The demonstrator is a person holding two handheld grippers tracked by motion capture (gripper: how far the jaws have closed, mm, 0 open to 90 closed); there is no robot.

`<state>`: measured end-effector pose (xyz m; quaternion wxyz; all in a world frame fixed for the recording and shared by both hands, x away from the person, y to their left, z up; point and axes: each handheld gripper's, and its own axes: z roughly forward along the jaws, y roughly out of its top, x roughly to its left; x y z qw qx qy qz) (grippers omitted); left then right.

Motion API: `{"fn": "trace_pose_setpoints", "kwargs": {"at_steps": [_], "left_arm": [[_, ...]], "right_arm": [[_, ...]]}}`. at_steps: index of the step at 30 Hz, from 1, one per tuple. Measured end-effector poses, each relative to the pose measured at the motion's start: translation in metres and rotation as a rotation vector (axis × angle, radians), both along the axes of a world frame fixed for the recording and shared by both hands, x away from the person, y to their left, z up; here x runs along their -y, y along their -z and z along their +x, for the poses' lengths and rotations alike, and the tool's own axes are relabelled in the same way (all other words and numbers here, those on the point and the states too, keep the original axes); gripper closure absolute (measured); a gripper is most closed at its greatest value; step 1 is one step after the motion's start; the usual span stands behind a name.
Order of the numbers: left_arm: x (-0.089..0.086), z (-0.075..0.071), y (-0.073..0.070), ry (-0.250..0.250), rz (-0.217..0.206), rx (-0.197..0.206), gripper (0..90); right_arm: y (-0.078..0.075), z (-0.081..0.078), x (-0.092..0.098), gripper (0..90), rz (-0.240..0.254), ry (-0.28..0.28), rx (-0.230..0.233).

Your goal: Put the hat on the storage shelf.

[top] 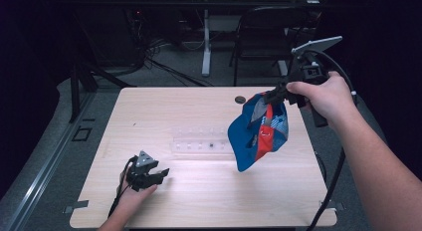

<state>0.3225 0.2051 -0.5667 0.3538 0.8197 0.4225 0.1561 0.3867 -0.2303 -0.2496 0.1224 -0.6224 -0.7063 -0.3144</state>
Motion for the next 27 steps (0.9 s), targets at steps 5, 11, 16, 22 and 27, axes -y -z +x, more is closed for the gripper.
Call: {"fn": "trace_pose_setpoints", "kwargs": {"at_steps": [5,11,16,22,27], "left_arm": [[0.001,0.0,0.0,0.005,0.0,0.003,45.2],[0.003,-0.002,-0.001,0.008,-0.006,0.004,45.5],[0.008,-0.003,-0.004,0.021,-0.024,0.023,46.1],[0.026,-0.009,-0.016,0.084,-0.053,0.057,46.1],[0.043,-0.013,-0.027,0.132,-0.071,0.092,46.2]], "right_arm": [[-0.001,0.005,-0.004,77.6,0.008,0.004,0.003],[-0.001,0.011,-0.005,77.6,0.018,0.014,0.007],[0.0,0.014,-0.009,77.6,0.021,0.01,0.01],[0.0,0.019,-0.013,77.6,0.031,0.02,0.012],[-0.002,0.022,-0.016,77.6,0.039,0.023,0.023]]}}
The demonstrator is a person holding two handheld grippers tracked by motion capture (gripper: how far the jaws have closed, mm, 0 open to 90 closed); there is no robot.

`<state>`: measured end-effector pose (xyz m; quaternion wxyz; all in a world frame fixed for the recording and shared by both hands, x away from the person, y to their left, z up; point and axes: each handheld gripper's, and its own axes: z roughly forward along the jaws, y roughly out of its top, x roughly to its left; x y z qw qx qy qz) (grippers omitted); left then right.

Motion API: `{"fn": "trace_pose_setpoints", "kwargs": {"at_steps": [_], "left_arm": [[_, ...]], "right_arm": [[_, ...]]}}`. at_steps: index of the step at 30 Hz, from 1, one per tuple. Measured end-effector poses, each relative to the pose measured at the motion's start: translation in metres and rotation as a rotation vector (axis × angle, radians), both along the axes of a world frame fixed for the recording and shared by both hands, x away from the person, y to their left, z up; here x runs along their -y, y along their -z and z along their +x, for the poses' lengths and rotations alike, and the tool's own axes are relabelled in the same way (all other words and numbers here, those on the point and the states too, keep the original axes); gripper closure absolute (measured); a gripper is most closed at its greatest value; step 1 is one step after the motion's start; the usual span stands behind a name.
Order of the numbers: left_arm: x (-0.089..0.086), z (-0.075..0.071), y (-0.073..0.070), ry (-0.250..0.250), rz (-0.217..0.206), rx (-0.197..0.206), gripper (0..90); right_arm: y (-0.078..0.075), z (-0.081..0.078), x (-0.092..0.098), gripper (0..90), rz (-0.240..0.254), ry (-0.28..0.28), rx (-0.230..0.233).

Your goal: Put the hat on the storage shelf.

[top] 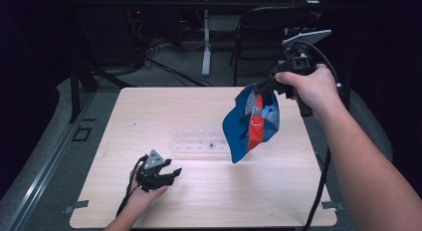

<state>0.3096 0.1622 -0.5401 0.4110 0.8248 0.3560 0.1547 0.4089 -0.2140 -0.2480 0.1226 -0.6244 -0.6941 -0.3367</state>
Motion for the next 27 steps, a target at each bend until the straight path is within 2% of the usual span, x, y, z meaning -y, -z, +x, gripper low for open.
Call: {"fn": "trace_pose_setpoints", "kwargs": {"at_steps": [1,2,4,11,14,17,27], "left_arm": [[0.009,-0.002,-0.005,0.026,-0.004,0.022,46.6],[0.009,-0.002,-0.005,0.026,-0.004,0.022,46.6],[0.019,-0.003,-0.01,0.047,-0.021,0.038,46.6],[0.031,-0.002,-0.013,0.064,-0.029,0.043,46.9],[0.033,-0.002,-0.016,0.087,-0.035,0.039,49.4],[0.038,-0.002,-0.022,0.096,-0.048,0.057,52.2],[0.065,-0.002,-0.033,0.113,-0.018,0.117,50.7]], "right_arm": [[-0.001,0.002,-0.002,77.6,0.005,-0.005,-0.004],[-0.001,0.002,-0.002,77.6,0.005,-0.005,-0.004],[-0.001,0.005,-0.006,77.5,0.006,0.0,-0.001],[0.002,0.012,-0.017,77.6,0.005,-0.008,0.004],[0.003,0.015,-0.023,77.6,0.01,-0.005,0.0],[0.006,0.02,-0.031,77.6,0.009,-0.014,-0.007],[0.009,0.025,-0.048,77.6,0.018,-0.024,0.001]]}}
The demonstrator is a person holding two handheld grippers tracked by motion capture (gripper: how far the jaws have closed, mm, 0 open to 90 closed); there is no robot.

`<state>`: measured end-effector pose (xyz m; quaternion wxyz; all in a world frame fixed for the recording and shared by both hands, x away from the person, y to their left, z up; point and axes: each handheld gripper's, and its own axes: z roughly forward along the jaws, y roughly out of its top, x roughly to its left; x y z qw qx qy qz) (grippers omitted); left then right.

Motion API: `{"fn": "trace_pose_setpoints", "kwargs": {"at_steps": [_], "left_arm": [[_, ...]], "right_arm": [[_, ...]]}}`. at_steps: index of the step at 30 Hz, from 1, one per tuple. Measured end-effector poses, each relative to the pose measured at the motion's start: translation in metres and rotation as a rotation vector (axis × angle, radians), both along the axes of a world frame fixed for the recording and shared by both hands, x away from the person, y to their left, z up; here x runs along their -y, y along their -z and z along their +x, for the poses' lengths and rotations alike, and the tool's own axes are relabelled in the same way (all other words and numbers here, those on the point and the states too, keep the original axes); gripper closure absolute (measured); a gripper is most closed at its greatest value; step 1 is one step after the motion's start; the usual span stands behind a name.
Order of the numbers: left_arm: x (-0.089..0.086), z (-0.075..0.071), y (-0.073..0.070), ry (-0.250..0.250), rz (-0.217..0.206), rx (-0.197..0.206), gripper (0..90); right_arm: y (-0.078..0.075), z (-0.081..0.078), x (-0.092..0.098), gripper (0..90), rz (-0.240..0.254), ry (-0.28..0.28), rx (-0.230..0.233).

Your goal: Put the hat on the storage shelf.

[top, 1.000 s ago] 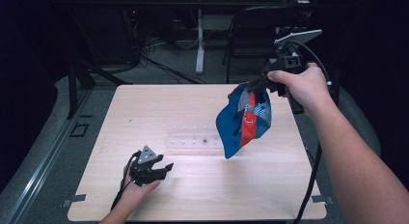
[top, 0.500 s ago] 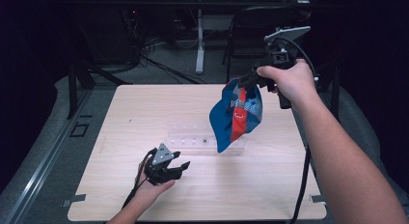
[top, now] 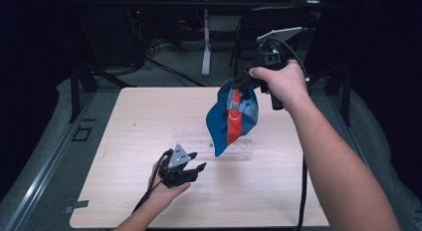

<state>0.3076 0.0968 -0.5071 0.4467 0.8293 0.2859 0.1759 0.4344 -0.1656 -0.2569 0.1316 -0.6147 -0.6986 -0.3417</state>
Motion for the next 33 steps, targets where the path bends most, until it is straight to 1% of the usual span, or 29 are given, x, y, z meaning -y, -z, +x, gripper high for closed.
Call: {"fn": "trace_pose_setpoints", "kwargs": {"at_steps": [1,3,4,7,8,9,10,11,12,14,15,16,17,18,20,21,22,24,25,26,29,30,31,33], "left_arm": [[0.005,0.0,-0.003,-0.003,0.004,0.016,50.2],[0.008,0.0,-0.004,0.0,0.0,0.02,50.1],[0.011,0.002,-0.006,0.003,-0.003,0.018,50.5],[0.015,0.002,-0.007,0.008,-0.006,0.012,51.9],[0.02,0.002,-0.008,0.005,-0.006,0.021,52.8],[0.02,0.002,-0.008,0.005,-0.006,0.021,53.7],[0.024,0.003,-0.009,0.006,-0.001,0.026,53.8],[0.024,0.003,-0.009,0.006,-0.001,0.026,54.6],[0.029,0.003,-0.009,0.004,0.011,0.036,56.0],[0.031,0.004,-0.009,0.008,0.014,0.039,56.6],[0.033,0.005,-0.008,0.016,0.016,0.038,60.9],[0.034,0.007,-0.006,0.014,0.027,0.042,62.5],[0.034,0.007,-0.006,0.014,0.027,0.042,64.9],[0.034,0.008,-0.006,0.014,0.03,0.039,64.9],[0.033,0.009,-0.005,0.014,0.034,0.036,70.8],[0.033,0.01,-0.005,0.014,0.036,0.037,70.8],[0.031,0.011,-0.005,0.018,0.037,0.036,72.6],[0.026,0.013,-0.005,0.019,0.024,0.032,78.7],[0.026,0.013,-0.005,0.019,0.024,0.032,81.1],[0.021,0.015,-0.005,0.019,0.004,0.017,83.1],[0.016,0.018,-0.005,0.008,0.003,0.009,86.6],[0.014,0.02,-0.005,0.0,-0.002,0.005,86.6],[0.009,0.023,-0.005,-0.011,-0.012,-0.007,89.9],[0.008,0.024,-0.004,-0.018,-0.02,-0.011,89.9]], "right_arm": [[0.002,0.001,-0.002,77.5,-0.001,0.0,0.008],[0.002,0.002,-0.003,77.5,-0.003,0.0,0.002],[0.003,0.002,-0.004,77.5,-0.005,-0.009,0.006],[0.004,0.002,-0.006,77.5,0.003,-0.002,0.008],[0.005,0.002,-0.006,77.5,-0.001,-0.008,0.004],[0.005,0.002,-0.006,77.5,-0.001,-0.008,0.004],[0.006,0.002,-0.005,77.5,-0.004,-0.005,0.004],[0.006,0.002,-0.005,77.5,-0.004,-0.005,0.004],[0.007,0.002,-0.004,77.5,-0.001,0.0,0.004],[0.008,0.002,-0.004,77.5,0.003,0.006,0.002],[0.009,0.003,-0.002,77.5,-0.003,-0.009,0.007],[0.009,0.002,-0.003,77.5,0.0,0.0,-0.001],[0.009,0.002,-0.002,77.5,0.003,-0.002,-0.003],[0.009,0.002,-0.002,77.5,0.003,-0.002,-0.003],[0.01,0.002,-0.001,77.4,0.0,-0.009,-0.005],[0.01,0.002,-0.001,77.4,0.0,-0.009,-0.005],[0.01,0.002,-0.001,77.5,-0.001,-0.015,0.0],[0.011,0.001,-0.001,77.4,0.003,-0.011,0.0],[0.011,0.001,-0.001,77.4,0.003,-0.011,0.0],[0.011,0.001,-0.001,77.4,-0.001,-0.011,-0.005],[0.012,0.001,-0.001,77.4,-0.002,-0.006,-0.006],[0.012,0.002,-0.001,77.4,-0.001,-0.009,-0.006],[0.013,0.002,-0.002,77.4,-0.002,-0.01,-0.007],[0.013,0.002,-0.003,77.4,0.003,-0.007,-0.004]]}}
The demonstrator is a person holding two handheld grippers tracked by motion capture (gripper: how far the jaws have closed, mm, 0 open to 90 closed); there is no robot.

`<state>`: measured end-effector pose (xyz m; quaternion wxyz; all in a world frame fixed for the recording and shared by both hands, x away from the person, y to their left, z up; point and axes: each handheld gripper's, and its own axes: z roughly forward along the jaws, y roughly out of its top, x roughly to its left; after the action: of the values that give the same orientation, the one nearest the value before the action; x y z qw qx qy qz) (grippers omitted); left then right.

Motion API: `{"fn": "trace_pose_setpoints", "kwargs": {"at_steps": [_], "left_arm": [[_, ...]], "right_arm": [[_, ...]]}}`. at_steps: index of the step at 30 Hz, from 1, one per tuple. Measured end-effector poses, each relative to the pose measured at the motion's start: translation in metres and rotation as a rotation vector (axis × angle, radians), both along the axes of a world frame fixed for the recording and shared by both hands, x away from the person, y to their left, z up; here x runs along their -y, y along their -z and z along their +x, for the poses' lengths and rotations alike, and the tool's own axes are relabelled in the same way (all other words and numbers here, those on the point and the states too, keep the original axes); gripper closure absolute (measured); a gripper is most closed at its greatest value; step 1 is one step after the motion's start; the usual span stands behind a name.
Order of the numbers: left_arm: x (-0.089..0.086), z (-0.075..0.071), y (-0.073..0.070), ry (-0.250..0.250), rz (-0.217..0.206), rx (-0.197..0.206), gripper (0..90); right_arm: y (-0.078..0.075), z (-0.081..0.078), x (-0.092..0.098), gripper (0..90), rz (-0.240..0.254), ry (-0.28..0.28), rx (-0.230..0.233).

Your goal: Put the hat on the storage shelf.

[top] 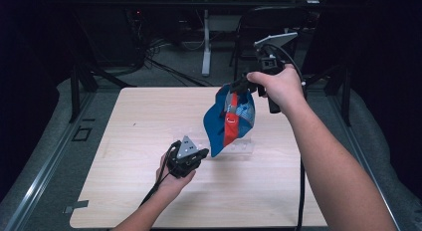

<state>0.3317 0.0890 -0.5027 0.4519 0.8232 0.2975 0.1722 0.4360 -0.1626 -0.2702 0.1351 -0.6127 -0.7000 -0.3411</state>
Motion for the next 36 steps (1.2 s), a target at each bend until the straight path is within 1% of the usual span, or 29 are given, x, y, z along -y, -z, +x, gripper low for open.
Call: {"fn": "trace_pose_setpoints", "kwargs": {"at_steps": [1,2,3,4,6,7,9,12,13,14,15,18,20,21,24,25,26,29,30,31,34,36], "left_arm": [[-0.002,-0.001,0.0,0.004,-0.018,-0.007,85.8],[-0.002,-0.001,0.0,0.004,-0.018,-0.007,79.9],[-0.002,-0.003,0.0,0.009,-0.023,-0.01,79.9],[-0.001,-0.004,0.001,0.02,-0.024,-0.011,75.6],[0.001,-0.009,0.001,0.047,-0.024,-0.009,72.5],[0.005,-0.013,0.002,0.066,-0.03,-0.006,69.3],[0.007,-0.014,0.002,0.072,-0.031,-0.005,68.0],[0.013,-0.018,0.003,0.075,-0.026,0.011,62.9],[0.017,-0.017,0.005,0.052,0.008,0.025,62.8],[0.017,-0.017,0.005,0.052,0.008,0.025,62.8],[0.018,-0.016,0.006,0.042,0.017,0.028,62.8],[0.022,-0.01,0.009,0.031,0.03,0.022,63.6],[0.024,-0.008,0.009,0.039,0.029,0.024,63.9],[0.025,-0.009,0.009,0.042,0.035,0.033,65.8],[0.027,-0.012,0.009,0.06,0.062,0.055,73.3],[0.027,-0.012,0.009,0.061,0.064,0.056,75.0],[0.026,-0.012,0.008,0.067,0.059,0.045,77.1],[0.025,-0.012,0.008,0.07,0.056,0.042,79.2],[0.025,-0.013,0.007,0.067,0.057,0.05,80.4],[0.024,-0.013,0.006,0.07,0.063,0.05,81.3],[0.02,-0.013,0.005,0.063,0.058,0.055,82.6],[0.018,-0.012,0.004,0.058,0.063,0.062,84.1]], "right_arm": [[0.0,0.0,-0.001,77.4,-0.008,-0.008,-0.005],[0.0,0.0,-0.001,77.4,-0.008,-0.008,-0.005],[0.0,0.0,-0.001,77.4,-0.007,-0.004,-0.001],[0.0,0.0,-0.002,77.4,-0.002,-0.001,-0.002],[0.0,0.001,-0.003,77.4,-0.007,-0.008,-0.005],[0.0,0.001,-0.005,77.4,-0.006,-0.004,-0.001],[0.001,0.001,-0.005,77.4,-0.007,-0.005,-0.004],[0.0,0.001,-0.005,77.4,-0.009,-0.011,-0.009],[0.0,0.001,-0.006,77.4,-0.009,-0.009,-0.005],[0.0,0.001,-0.006,77.4,-0.009,-0.009,-0.005],[0.0,0.001,-0.007,77.4,-0.008,-0.011,-0.004],[0.0,0.001,-0.006,77.4,-0.01,-0.009,-0.004],[0.0,0.001,-0.006,77.4,-0.011,-0.009,-0.004],[0.0,0.001,-0.005,77.4,-0.009,-0.01,-0.009],[0.0,0.001,-0.005,77.4,-0.007,-0.003,-0.005],[0.0,0.001,-0.005,77.4,-0.005,0.0,-0.003],[0.0,0.001,-0.004,77.4,-0.01,-0.008,-0.008],[0.001,0.001,-0.004,77.3,-0.008,-0.001,-0.006],[0.0,0.0,-0.004,77.4,-0.011,-0.007,-0.007],[0.0,0.0,-0.003,77.4,-0.01,-0.007,-0.006],[-0.001,0.0,-0.003,77.3,-0.002,-0.001,-0.004],[-0.001,0.0,-0.002,77.4,-0.005,-0.005,-0.004]]}}
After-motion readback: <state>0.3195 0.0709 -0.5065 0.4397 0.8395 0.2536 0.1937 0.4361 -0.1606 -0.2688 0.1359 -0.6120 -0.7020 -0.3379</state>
